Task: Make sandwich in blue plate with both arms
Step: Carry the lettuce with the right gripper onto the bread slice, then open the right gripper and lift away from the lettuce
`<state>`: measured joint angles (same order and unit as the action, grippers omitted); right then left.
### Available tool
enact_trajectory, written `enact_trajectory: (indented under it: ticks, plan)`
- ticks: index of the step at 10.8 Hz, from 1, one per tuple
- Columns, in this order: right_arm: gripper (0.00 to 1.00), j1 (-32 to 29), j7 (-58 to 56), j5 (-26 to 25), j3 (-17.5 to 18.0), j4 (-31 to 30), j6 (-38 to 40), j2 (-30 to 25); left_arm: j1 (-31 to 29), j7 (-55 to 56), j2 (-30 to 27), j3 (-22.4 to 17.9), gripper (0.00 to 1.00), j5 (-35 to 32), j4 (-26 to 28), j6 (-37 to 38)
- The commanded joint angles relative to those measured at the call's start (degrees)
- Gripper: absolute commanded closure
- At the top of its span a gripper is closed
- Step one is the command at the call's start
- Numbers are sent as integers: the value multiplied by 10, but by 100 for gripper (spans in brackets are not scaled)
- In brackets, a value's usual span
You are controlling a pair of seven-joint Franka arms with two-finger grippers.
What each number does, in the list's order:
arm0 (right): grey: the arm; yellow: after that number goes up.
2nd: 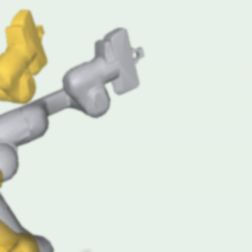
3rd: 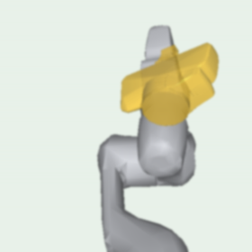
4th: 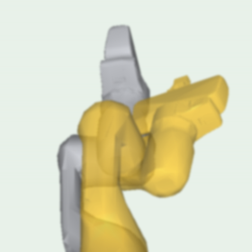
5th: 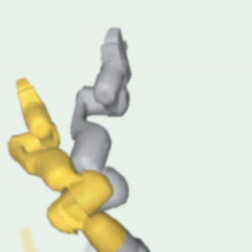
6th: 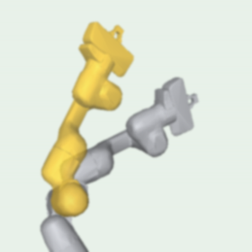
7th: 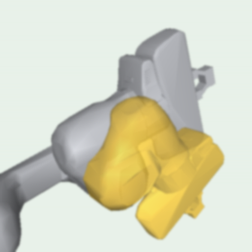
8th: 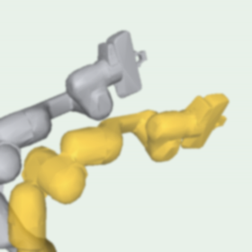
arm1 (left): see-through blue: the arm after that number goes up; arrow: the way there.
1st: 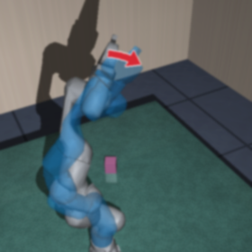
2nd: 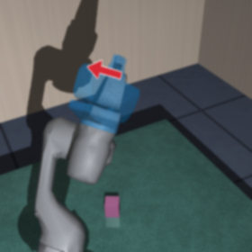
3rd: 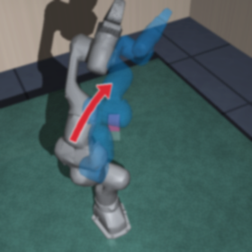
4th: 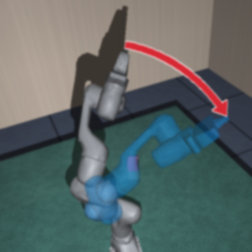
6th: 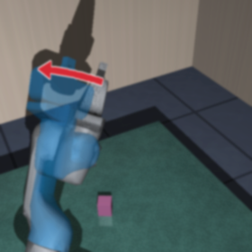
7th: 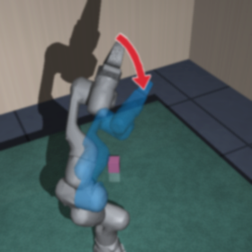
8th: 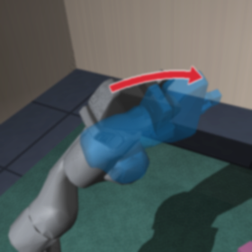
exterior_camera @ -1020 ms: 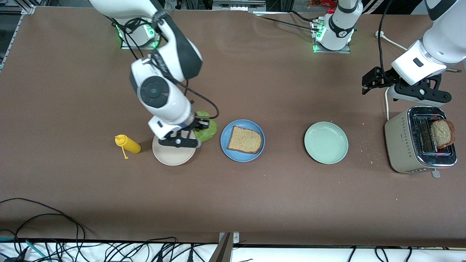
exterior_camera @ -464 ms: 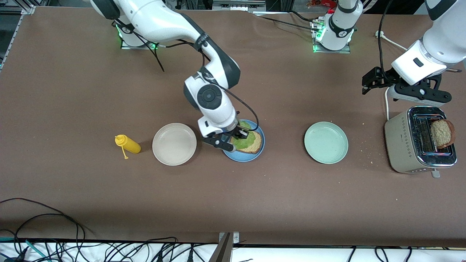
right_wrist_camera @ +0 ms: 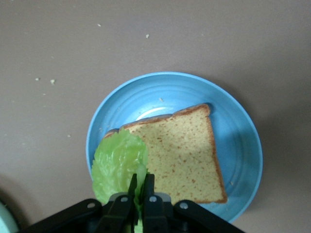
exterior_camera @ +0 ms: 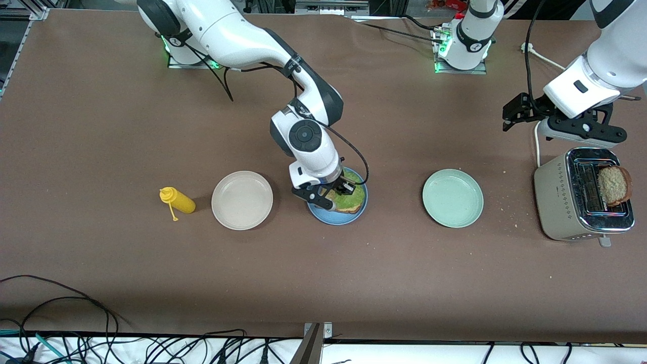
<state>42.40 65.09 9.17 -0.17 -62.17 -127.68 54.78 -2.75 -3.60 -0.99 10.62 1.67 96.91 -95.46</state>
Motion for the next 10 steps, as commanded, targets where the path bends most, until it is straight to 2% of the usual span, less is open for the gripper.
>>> enact_trajectory:
  ticks: [1,4,5,6,7,10]
  plan:
    - [100,2,7,-15,-2,24,-26,44,-1,-6,-4,0,0,7,-5,9]
    - [100,8,3,-21,-4,24,-42,56,-1,-5,-4,0,0,7,-5,9]
    - [72,8,0,-21,-9,23,-42,53,-1,-6,-4,0,0,7,-5,9]
    - [17,7,3,-21,-10,21,-42,51,-1,-5,-4,0,0,7,-5,9]
    - [0,3,-6,-22,-10,10,-42,40,-1,-5,-4,0,0,7,-5,9]
    - [0,-7,-59,-22,-10,-25,-33,-11,-1,-6,-4,0,0,7,-5,9]
